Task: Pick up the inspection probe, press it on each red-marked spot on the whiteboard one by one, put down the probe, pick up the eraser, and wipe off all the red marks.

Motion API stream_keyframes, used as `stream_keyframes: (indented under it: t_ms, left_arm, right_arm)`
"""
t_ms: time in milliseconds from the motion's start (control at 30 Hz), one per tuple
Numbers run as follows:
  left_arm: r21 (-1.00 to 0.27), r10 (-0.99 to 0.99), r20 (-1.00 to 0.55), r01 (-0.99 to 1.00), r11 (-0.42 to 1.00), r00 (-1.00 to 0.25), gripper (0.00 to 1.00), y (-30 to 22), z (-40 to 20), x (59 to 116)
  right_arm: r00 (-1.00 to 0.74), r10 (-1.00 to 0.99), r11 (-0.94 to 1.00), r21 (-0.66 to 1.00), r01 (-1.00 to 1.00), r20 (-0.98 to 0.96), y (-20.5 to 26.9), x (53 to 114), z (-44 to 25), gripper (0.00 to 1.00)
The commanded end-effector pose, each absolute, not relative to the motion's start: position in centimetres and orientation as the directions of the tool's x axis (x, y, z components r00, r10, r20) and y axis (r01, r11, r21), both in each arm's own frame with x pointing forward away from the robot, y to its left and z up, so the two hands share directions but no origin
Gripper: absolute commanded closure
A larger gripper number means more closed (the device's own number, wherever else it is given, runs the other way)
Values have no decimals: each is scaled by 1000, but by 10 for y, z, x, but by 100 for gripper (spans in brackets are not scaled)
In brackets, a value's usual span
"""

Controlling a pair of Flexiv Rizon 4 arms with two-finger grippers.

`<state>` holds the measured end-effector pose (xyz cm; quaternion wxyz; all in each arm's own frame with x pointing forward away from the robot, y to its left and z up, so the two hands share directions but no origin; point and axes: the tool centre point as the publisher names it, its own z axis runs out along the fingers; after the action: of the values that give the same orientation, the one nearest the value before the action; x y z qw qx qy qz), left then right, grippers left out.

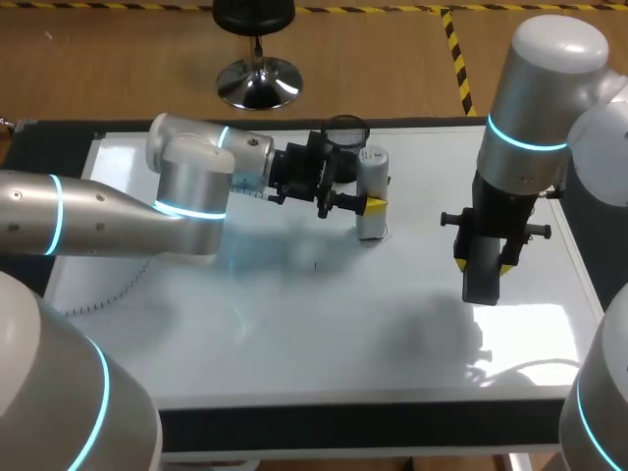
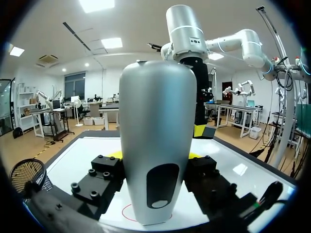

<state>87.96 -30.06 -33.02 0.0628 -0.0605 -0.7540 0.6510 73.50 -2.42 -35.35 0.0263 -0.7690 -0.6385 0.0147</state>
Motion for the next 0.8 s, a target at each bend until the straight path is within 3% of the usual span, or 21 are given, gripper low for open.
stream_keyframes:
  t_ms: [33, 800]
  left_arm:
    - [-989, 175, 18, 9, 150, -984, 100, -301, -340, 877]
    - [-989, 177, 19, 8, 150, -984, 100, -300, -338, 877]
  right_arm:
    - [183, 983, -182, -59, 982, 13, -25, 735, -353, 100]
    - [183, 983, -182, -59, 982, 13, -25, 735, -353, 100]
